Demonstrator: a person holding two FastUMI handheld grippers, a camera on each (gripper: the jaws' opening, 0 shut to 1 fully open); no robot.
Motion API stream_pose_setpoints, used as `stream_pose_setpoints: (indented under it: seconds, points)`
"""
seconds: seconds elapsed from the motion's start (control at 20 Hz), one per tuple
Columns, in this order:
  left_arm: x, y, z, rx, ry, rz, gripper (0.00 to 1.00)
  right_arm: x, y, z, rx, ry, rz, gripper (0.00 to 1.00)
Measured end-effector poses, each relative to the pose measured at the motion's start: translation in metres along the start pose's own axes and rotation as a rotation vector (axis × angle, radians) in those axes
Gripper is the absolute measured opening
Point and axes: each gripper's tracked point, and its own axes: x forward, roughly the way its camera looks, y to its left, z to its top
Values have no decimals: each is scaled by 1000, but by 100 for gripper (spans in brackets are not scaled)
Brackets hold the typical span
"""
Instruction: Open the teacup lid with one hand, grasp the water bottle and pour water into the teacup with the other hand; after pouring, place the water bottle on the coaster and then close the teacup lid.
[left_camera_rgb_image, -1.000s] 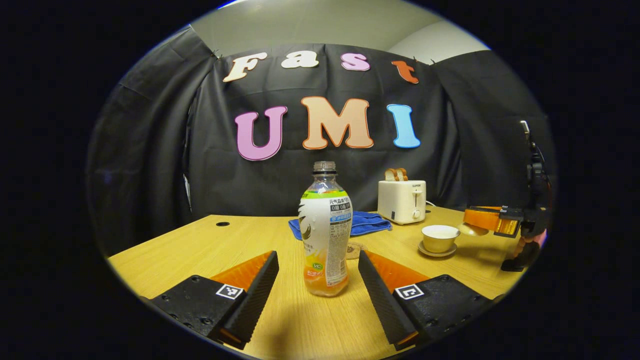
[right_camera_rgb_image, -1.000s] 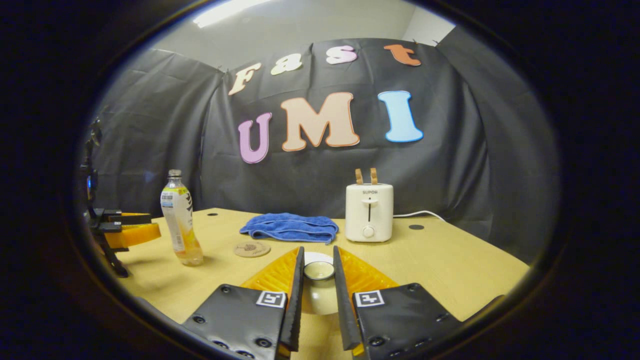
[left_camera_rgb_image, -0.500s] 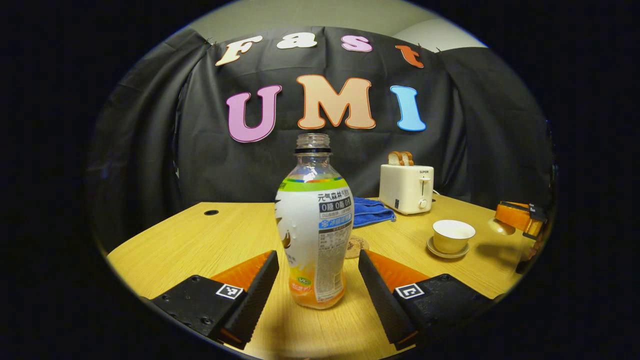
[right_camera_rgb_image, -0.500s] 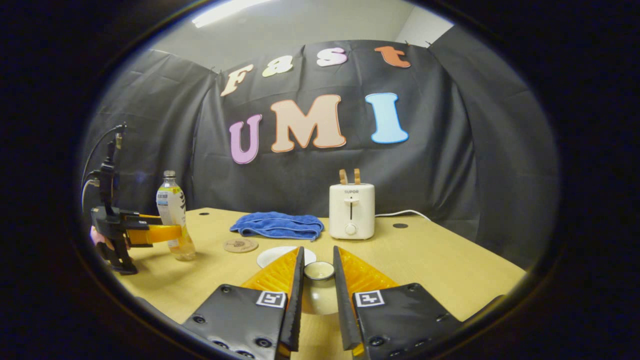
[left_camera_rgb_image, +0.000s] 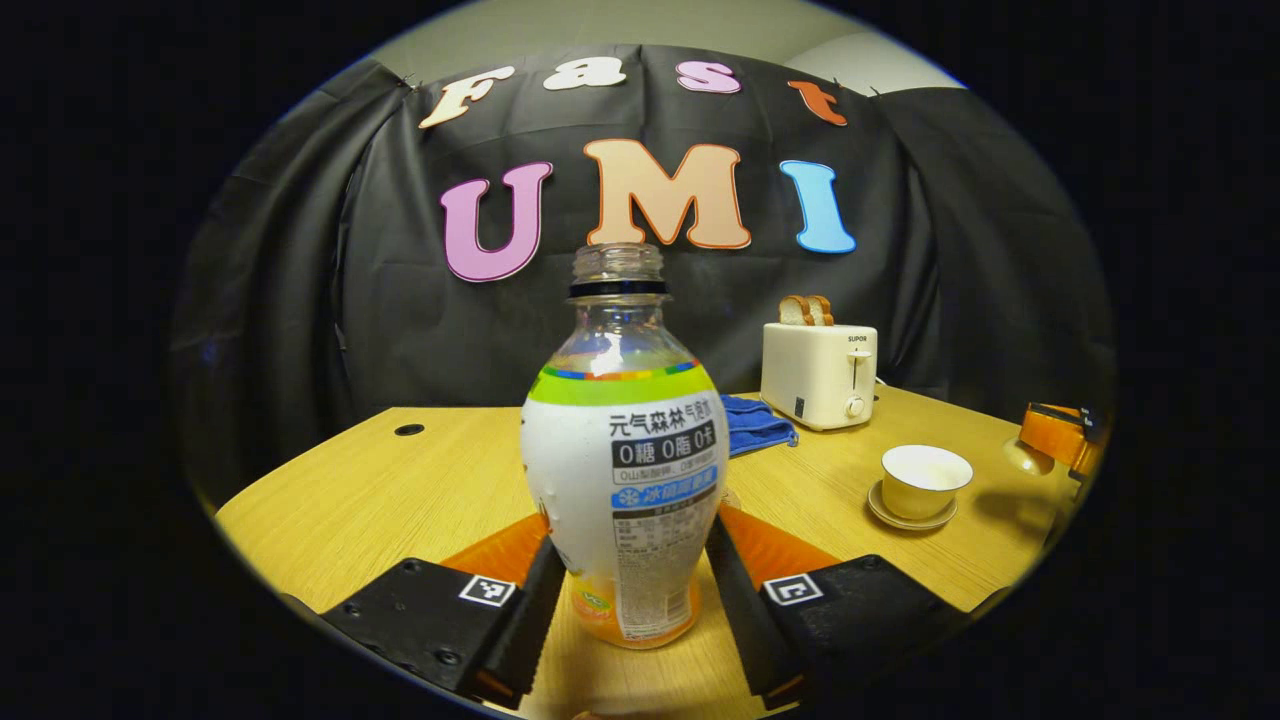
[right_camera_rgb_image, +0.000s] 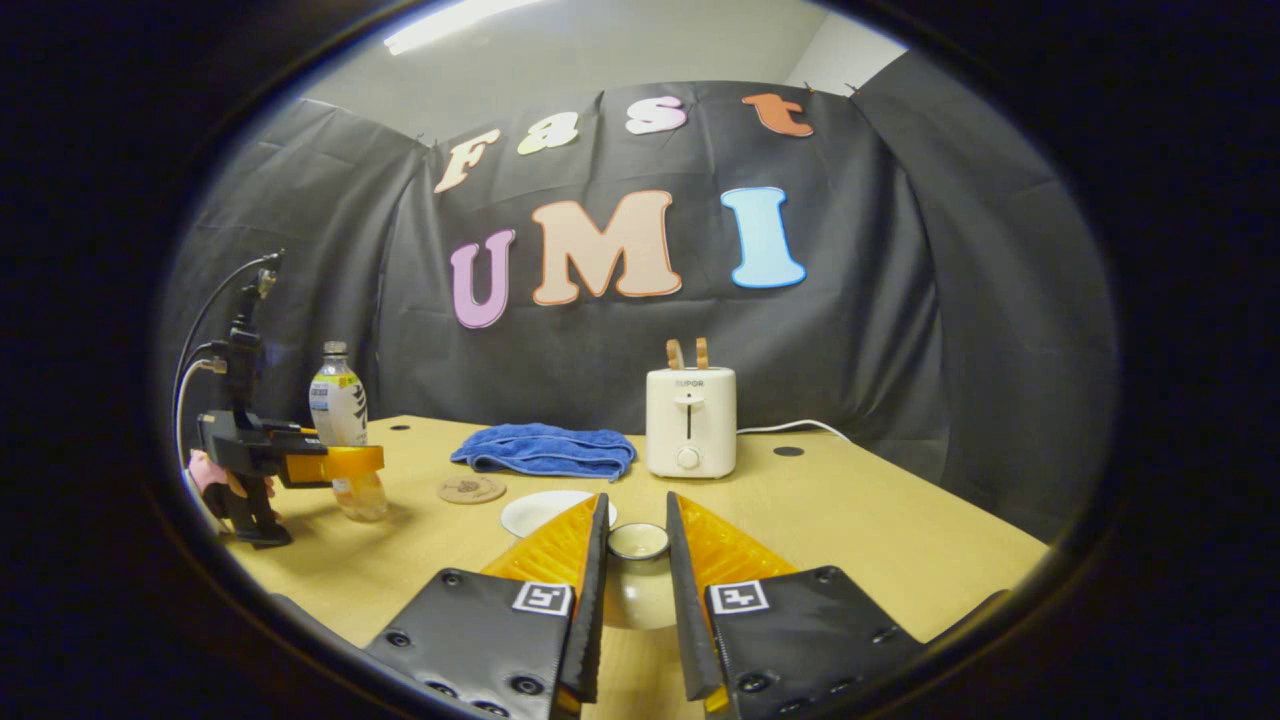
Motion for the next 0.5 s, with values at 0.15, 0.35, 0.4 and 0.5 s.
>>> stream_pose_setpoints:
  seconds: [0.15,0.35,0.4,0.5]
  points:
    - [0,-1,0,3,5,1,66,1,0,0,0,-1,0,35]
    - [-2,-6,-5,8,34,-9,55,1,0,1,0,0,0,35]
    - [-1,-9,-5,14,36,-13,54,0,0,0,0,0,0,35]
    - [0,-18,-5,49,58,-37,51,1,-1,0,0,0,0,35]
